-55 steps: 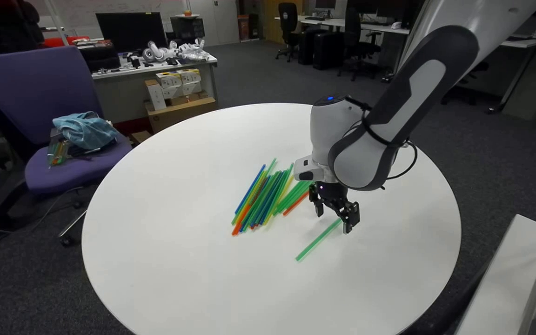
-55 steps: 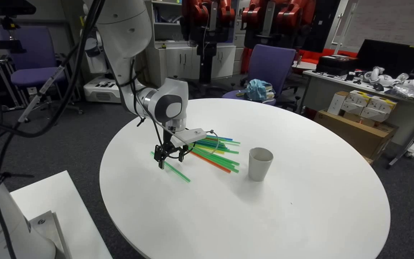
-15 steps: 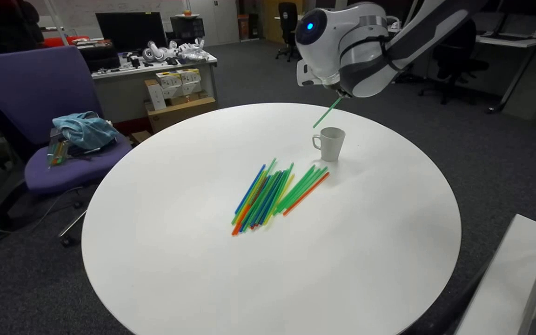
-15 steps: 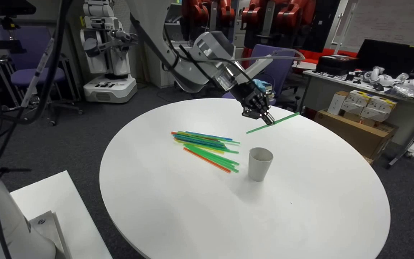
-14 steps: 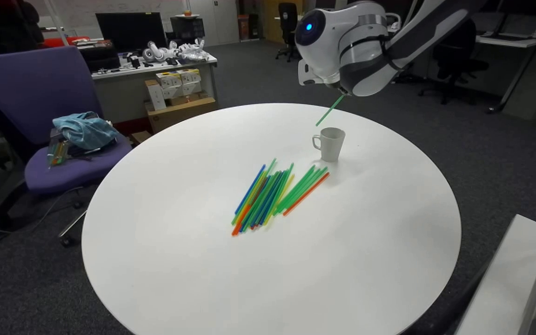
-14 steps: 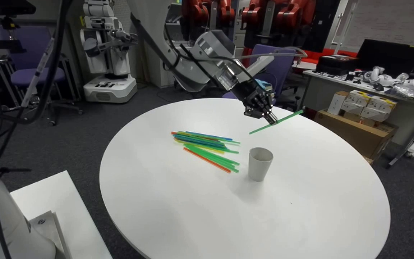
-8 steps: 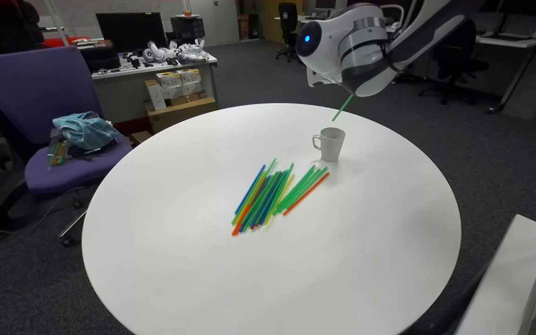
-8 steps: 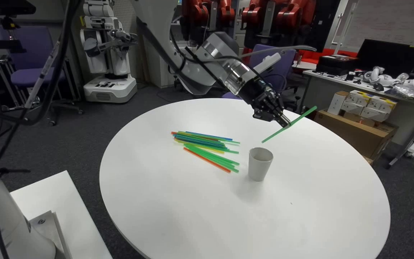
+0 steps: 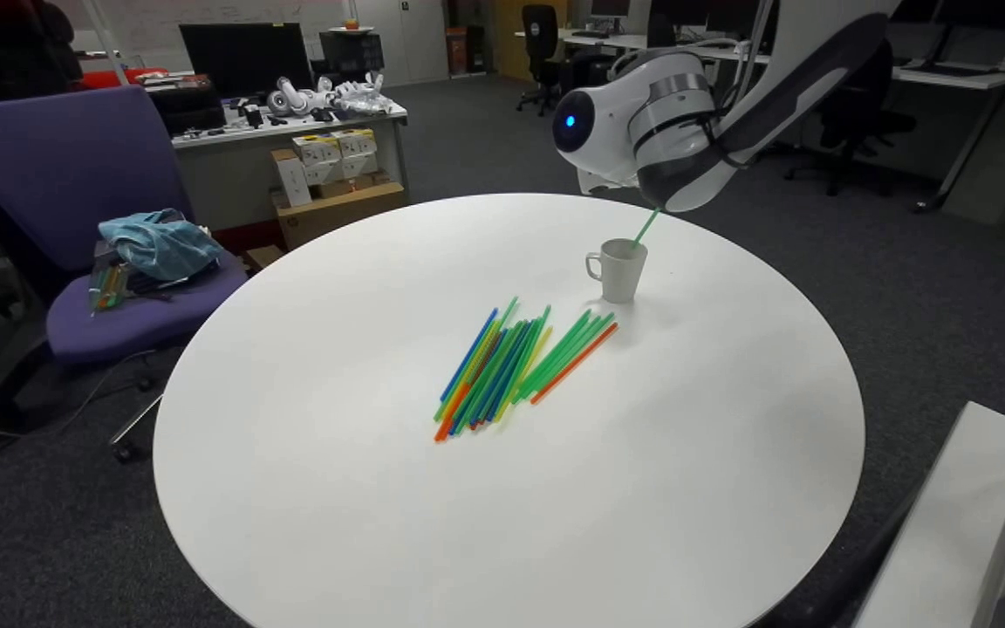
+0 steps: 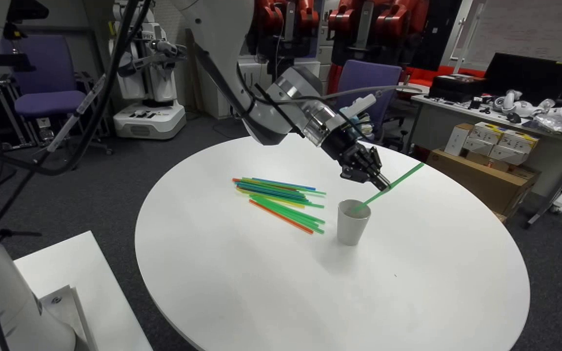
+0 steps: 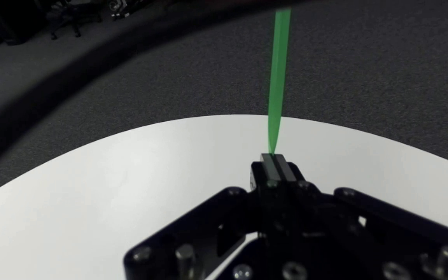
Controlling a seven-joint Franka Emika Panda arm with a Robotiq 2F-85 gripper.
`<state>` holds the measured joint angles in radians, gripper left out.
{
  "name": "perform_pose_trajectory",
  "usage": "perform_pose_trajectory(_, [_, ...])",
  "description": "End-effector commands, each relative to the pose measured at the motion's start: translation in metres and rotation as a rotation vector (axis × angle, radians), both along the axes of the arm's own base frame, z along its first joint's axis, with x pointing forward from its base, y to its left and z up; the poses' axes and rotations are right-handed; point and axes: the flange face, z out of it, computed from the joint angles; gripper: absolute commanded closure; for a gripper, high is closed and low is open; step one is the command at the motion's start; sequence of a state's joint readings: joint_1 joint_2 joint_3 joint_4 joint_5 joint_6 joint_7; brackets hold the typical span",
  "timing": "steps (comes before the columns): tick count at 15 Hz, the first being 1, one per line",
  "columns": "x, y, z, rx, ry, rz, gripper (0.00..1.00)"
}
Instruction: Put one green straw in the mug.
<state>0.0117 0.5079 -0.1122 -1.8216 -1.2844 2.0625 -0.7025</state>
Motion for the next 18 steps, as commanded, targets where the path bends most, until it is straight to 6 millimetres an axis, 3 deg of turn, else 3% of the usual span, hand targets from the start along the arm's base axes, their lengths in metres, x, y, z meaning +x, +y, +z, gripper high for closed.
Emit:
perform_pose_trajectory(1, [0.006, 0.002, -0.011, -0.035, 0.002, -0.004, 1.00])
perform_pose_trajectory(9, [0.003, 0.007, -0.034, -0.060, 0.050, 0.007, 1.00])
perform_pose_trajectory(11, [0.003, 0.008, -0.037, -0.069, 0.060, 0.008, 0.72])
perform_pose_trajectory(18, [0.002, 0.009, -0.041, -0.080, 0.072, -0.004, 0.22])
